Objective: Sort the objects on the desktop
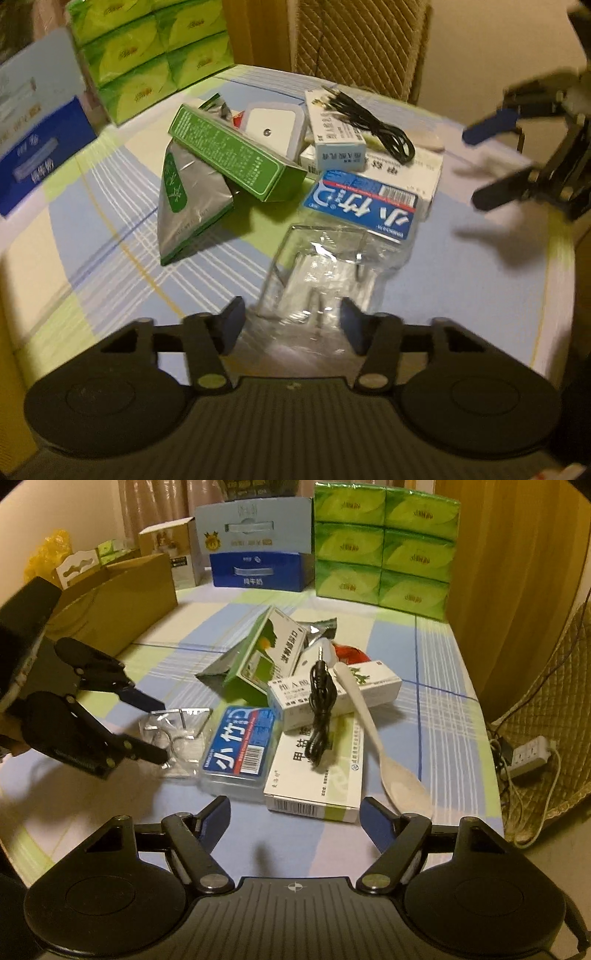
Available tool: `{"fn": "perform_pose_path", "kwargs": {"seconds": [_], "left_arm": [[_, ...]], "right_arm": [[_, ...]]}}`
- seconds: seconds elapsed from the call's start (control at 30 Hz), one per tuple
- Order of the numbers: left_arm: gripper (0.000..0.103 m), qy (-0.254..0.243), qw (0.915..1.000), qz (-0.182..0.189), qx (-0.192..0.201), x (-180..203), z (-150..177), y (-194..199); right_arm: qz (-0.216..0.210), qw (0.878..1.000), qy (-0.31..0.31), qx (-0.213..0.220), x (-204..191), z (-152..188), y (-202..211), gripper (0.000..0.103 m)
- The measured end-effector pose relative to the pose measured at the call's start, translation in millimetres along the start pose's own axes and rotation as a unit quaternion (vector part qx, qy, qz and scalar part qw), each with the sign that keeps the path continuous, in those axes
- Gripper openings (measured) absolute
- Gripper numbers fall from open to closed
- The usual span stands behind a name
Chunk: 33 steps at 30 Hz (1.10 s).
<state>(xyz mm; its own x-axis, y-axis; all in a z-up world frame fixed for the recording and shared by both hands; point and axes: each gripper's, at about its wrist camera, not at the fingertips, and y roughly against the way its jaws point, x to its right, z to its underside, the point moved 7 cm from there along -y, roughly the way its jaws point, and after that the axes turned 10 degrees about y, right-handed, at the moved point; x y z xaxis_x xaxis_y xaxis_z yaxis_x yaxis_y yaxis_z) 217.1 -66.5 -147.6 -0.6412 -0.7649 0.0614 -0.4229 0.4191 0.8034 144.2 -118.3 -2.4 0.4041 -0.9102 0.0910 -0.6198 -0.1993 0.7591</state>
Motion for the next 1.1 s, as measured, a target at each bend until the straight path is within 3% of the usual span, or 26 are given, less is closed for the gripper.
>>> {"fn": "perform_pose_path", "kwargs": {"seconds": [0.07, 0.13, 0.43, 0.5, 0.67, 0.73, 0.93, 1.0, 1.1], "left_arm": [[0.033, 0.014, 0.9999, -0.007, 0.002, -3, 0, 2], [0.028, 0.034, 0.9993, -0.014, 0.006, -6, 1, 7], [0.028, 0.115, 0.9876, -0.106, 0.012, -22, 26, 31], [0.03, 0.124, 0.9867, -0.103, 0.02, -24, 29, 34], [0.05, 0.109, 0.9889, -0.091, 0.044, -29, 30, 40], [0.052, 0.098, 0.9907, -0.081, 0.048, -28, 29, 38], [0.05, 0.096, 0.9919, -0.07, 0.045, -30, 30, 26], [0.034, 0.108, 0.9912, -0.063, 0.044, -32, 31, 28], [0.029, 0.11, 0.9905, -0.072, 0.042, -33, 34, 34]], "right_arm": [[0.001, 1.0, -0.008, -0.001, 1, 1, -5, 0.075], [0.001, 1.0, -0.016, 0.003, 0, 0, -6, 0.075], [-0.007, 1.0, -0.006, 0.018, -28, -14, -17, 0.075], [-0.003, 1.0, 0.001, 0.02, -35, -18, -22, 0.075], [0.022, 0.999, 0.02, 0.013, -44, -25, -39, 0.075], [0.031, 0.999, 0.022, 0.005, -46, -26, -47, 0.073], [0.052, 0.998, 0.046, 0.005, -54, -32, -56, 0.055], [0.051, 0.997, 0.05, 0.006, -57, -33, -57, 0.054], [0.031, 0.998, 0.052, 0.006, -64, -32, -55, 0.054]]}}
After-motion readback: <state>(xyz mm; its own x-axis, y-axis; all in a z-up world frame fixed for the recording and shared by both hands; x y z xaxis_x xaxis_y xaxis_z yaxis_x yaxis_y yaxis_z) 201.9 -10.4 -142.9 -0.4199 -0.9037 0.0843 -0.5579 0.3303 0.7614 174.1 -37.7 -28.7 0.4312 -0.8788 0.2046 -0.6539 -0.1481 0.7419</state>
